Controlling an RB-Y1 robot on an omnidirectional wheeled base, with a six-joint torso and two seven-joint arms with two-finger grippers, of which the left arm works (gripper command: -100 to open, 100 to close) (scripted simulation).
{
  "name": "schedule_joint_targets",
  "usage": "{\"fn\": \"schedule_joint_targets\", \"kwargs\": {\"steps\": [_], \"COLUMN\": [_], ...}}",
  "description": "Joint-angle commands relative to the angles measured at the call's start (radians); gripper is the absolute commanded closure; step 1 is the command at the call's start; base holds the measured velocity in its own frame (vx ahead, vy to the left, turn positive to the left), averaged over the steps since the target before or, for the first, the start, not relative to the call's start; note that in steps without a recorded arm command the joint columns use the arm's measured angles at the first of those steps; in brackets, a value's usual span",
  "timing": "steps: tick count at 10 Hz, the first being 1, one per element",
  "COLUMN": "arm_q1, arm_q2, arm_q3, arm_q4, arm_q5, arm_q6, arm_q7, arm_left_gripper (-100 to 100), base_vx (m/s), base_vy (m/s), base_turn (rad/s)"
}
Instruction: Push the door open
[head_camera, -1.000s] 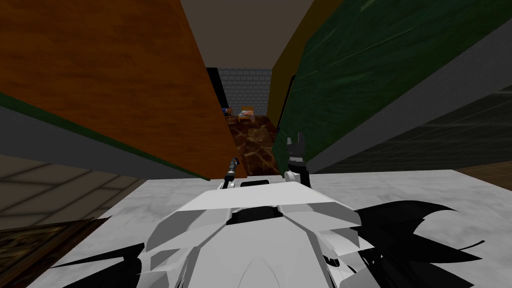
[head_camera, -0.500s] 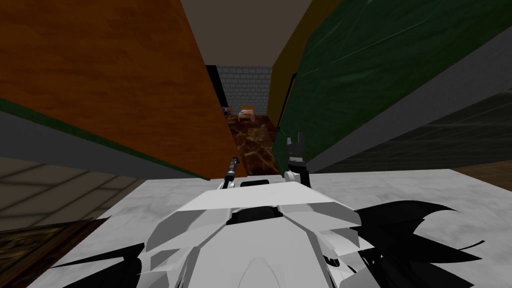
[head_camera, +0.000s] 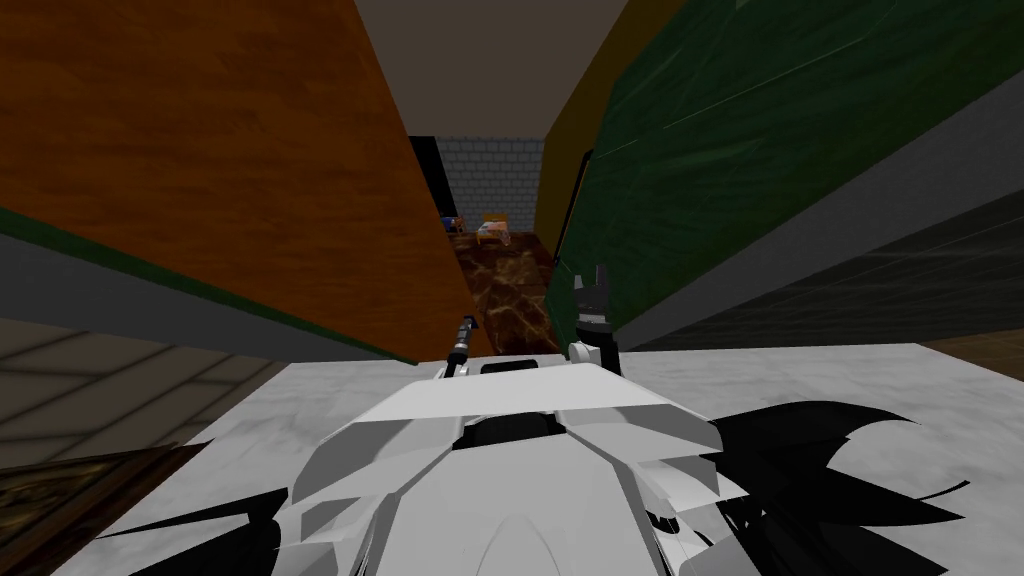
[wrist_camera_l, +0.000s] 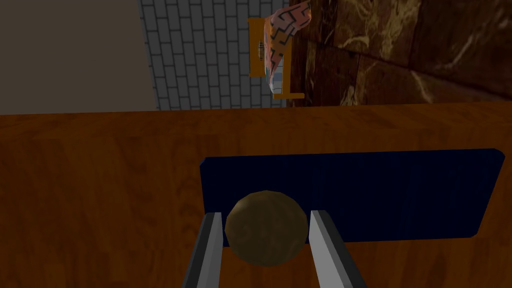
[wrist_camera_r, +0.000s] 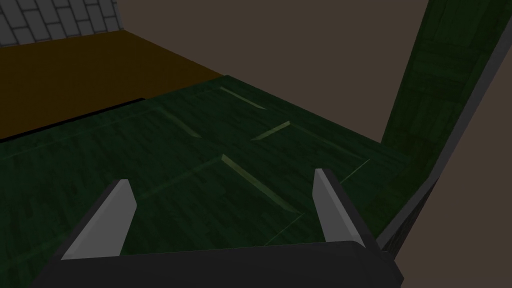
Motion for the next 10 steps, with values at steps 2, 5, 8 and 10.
{"fn": "schedule_joint_targets", "kwargs": {"steps": [2, 5, 8, 10], "arm_q1": [-0.025, -0.031, -0.038, -0.053], "arm_q2": [0.014, 0.023, 0.029, 0.026], "arm_q3": [0.033, 0.062, 0.097, 0.1], "arm_q4": [0.018, 0.025, 0.033, 0.059], "arm_q5": [0.016, 0.031, 0.049, 0.053], "arm_q6": [-0.012, -0.011, -0.009, -0.017], "arm_q7": [-0.013, -0.024, -0.037, -0.037], "arm_left_gripper": [100, 100, 100, -100], "base_vx": [0.2, 0.186, 0.204, 0.074], "base_vy": [-0.057, -0.054, -0.045, -0.06], "base_turn": [0.043, 0.037, 0.084, 0.082]}}
